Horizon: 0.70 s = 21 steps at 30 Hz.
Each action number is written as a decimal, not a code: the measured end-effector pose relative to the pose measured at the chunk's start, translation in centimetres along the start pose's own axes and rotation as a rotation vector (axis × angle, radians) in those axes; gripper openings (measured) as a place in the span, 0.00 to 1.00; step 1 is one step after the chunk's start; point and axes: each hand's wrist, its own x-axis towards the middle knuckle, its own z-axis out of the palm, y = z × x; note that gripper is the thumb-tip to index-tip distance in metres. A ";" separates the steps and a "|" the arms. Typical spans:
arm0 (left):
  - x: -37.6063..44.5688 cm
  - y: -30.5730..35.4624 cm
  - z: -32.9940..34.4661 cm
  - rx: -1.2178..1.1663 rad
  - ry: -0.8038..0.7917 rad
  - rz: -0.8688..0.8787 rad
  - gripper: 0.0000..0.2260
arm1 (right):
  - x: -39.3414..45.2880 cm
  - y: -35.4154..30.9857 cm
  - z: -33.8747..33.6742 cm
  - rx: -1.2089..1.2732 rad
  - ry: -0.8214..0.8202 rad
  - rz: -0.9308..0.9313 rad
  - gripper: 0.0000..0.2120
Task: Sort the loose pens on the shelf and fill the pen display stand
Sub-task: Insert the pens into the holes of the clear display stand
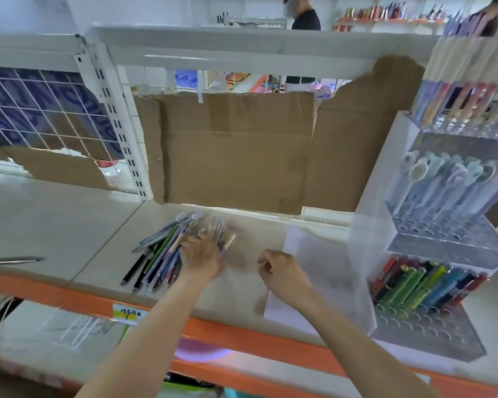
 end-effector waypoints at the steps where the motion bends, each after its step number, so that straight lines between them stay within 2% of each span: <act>1: 0.1 0.1 0.2 -0.017 -0.015 0.025 0.28 | -0.1 0.1 -0.1 0.002 0.004 -0.001 0.10; 6: 0.0 -0.3 0.2 -0.156 -0.057 0.065 0.24 | -0.7 0.1 -0.5 0.030 0.018 0.000 0.10; 9: -0.2 -0.9 -0.6 -0.354 -0.040 0.081 0.22 | -0.8 0.0 -0.9 0.114 0.047 -0.005 0.09; 11: -0.8 -0.8 -1.6 -0.618 0.000 0.092 0.17 | -1.0 -0.3 -1.2 0.261 0.040 0.037 0.09; 14: -1.9 1.0 -3.5 -1.190 -0.010 -0.064 0.06 | -1.1 -1.2 -1.6 0.685 0.060 0.175 0.09; 16: -2.1 2.5 -4.6 -1.612 -0.094 -0.228 0.02 | -1.2 -1.9 -1.5 0.989 0.146 0.265 0.09; 18: -2.5 3.8 -5.5 -1.961 -0.198 -0.311 0.01 | -1.3 -2.2 -1.6 1.128 0.228 0.298 0.10; 19: -2.7 4.3 -5.8 -2.004 -0.230 -0.306 0.01 | -1.4 -2.2 -1.8 1.140 0.242 0.295 0.10; 21: -3.2 5.0 -5.8 -1.895 -0.253 -0.221 0.02 | -1.3 -1.8 -2.3 1.096 0.225 0.284 0.11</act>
